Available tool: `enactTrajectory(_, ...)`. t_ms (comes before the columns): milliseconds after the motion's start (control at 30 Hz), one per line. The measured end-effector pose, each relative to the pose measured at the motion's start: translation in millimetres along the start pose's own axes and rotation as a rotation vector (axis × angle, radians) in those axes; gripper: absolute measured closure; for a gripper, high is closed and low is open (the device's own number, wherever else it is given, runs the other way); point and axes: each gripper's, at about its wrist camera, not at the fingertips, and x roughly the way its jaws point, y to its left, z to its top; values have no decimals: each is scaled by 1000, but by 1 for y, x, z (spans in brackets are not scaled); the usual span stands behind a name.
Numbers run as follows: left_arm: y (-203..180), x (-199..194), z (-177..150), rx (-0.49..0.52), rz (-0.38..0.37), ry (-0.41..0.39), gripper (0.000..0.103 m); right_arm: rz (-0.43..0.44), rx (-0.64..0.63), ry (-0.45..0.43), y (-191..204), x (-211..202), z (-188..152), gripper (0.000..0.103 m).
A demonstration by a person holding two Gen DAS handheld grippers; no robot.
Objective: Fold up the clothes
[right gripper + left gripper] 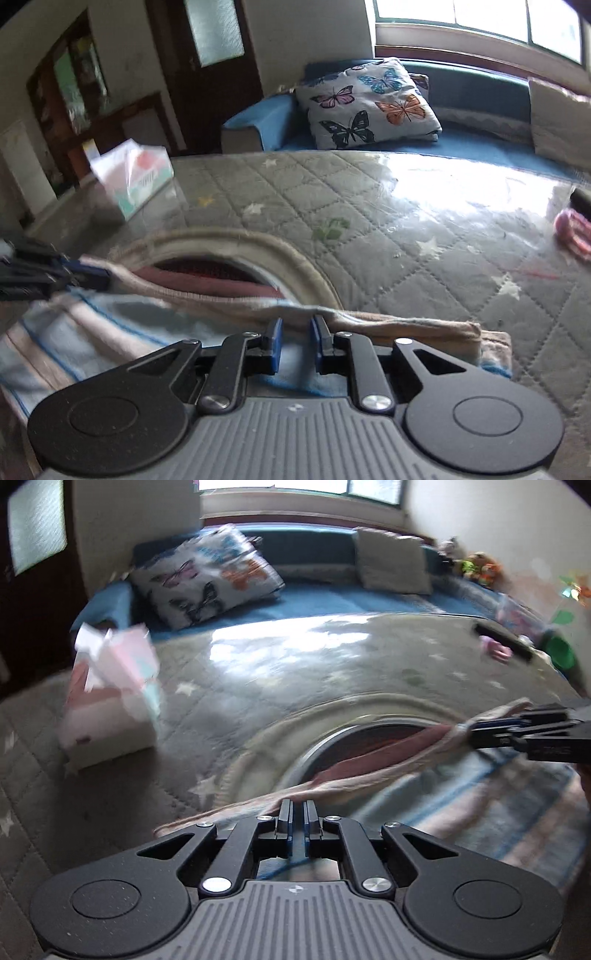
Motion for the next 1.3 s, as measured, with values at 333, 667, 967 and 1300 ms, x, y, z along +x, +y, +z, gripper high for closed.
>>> enactTrajectory(333,14,-23,-3,-62,-34,-31,94,41,-166,-34,50,-19,-10,74)
enactTrajectory(667,14,-25,-20,-25,-24,-20,94,41,-344,-26,117,-9,-39,63)
enactTrajectory(967,21,-32,-23,-22,-31,-31,94,172,-383,-58,167,-9,-41,63)
enactTrajectory(1300,22,-30,-25,-11,-41,-29,94,318,-500,-60,225,-7,-60,63)
